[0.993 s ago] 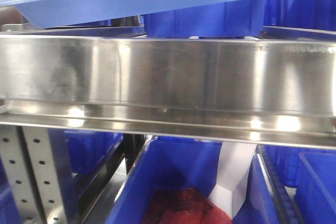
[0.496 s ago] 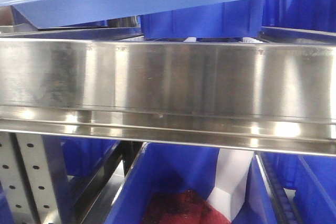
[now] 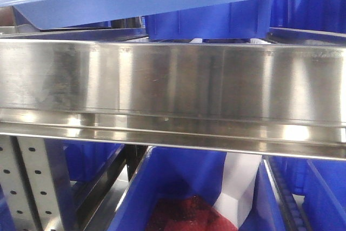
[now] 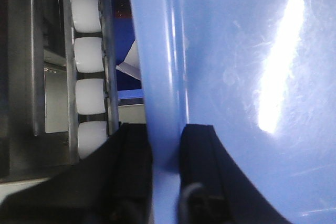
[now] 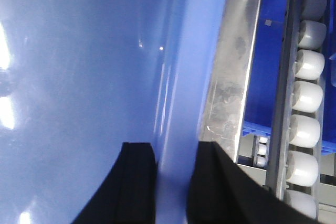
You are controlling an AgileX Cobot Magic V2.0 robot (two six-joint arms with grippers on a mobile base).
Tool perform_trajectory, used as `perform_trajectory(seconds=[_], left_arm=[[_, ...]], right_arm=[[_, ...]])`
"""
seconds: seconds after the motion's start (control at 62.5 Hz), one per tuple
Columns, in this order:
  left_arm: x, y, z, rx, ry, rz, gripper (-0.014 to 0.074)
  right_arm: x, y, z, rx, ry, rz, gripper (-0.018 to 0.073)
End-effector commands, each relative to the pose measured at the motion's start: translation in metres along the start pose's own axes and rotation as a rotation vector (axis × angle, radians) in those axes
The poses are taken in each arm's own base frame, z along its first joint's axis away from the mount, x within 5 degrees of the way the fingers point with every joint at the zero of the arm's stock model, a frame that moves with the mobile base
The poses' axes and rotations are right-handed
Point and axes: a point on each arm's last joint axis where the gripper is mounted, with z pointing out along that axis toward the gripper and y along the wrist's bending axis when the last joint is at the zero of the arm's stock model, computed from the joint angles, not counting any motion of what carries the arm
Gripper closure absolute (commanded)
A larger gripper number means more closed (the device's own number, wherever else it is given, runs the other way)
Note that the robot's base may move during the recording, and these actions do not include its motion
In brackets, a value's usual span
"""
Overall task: Grab blue tray and place on right shelf
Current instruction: 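Raise the held tray above the steel shelf edge with both grippers, then lower the tray onto the roller shelf and open both grippers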
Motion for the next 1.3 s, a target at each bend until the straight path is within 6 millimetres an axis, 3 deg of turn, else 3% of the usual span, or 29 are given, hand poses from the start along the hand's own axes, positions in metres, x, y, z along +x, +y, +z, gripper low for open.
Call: perform_trajectory(seconds=[0.0,0.592,0.817,0.897,1.025,1.281], left_arm=[[0.009,-0.007,-0.021,0.048,0.033,0.046,0.0645],[0.006,-0.006,-0.020,0.035,-0.008,0.054,0.0645],[-0.025,-0.005,-0.035,0.028,-0.193,0.048,0.0645],[-0.039,-0.001,-0.031,0.019,-0.211,0.030,0.0645],[-0.063,0.004,-0.013,-0.004,-0.211,0.030,0.0645],[-0.090,0.015,0.036,-0.038,-0.191,-0.001,0.0645]], right_arm=[[-0.005,0.001,-0.015,-0.042,-0.081,-0.017,0.0537],[-0.009,0.003,-0.016,-0.059,-0.122,-0.017,0.0537],[-0.022,0.008,-0.016,-0.074,-0.172,-0.066,0.0537],[-0.033,0.013,-0.013,-0.075,-0.175,-0.065,0.0537],[-0.049,0.021,0.002,-0.067,-0.153,-0.067,0.0537],[-0.070,0.028,0.064,-0.018,-0.058,-0.039,0.0537]])
